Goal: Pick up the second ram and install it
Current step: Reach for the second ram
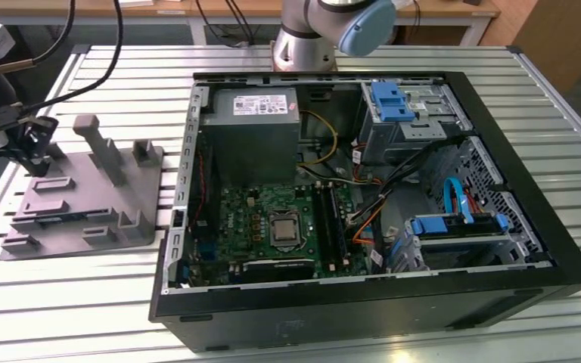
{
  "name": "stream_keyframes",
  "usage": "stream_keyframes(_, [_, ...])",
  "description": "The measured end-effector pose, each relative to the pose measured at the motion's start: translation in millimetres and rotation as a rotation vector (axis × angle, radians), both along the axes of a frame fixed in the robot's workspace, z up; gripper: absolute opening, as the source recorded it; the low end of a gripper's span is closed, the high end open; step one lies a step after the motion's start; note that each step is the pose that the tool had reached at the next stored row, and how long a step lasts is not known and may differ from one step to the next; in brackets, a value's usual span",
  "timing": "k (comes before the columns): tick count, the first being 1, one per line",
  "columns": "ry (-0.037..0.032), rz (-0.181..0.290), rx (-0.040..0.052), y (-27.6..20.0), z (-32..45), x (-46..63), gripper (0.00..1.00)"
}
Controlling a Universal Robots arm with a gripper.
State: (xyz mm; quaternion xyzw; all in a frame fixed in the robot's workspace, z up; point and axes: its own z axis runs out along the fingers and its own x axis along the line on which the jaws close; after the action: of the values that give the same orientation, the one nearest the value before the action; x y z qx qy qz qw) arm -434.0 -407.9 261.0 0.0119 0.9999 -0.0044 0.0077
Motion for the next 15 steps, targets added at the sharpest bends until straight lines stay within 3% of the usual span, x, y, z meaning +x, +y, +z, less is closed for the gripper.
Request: stream_keyframes(15, [-0.0001,0.0,0.0001,-0.4,-11.3,0.0,0.1])
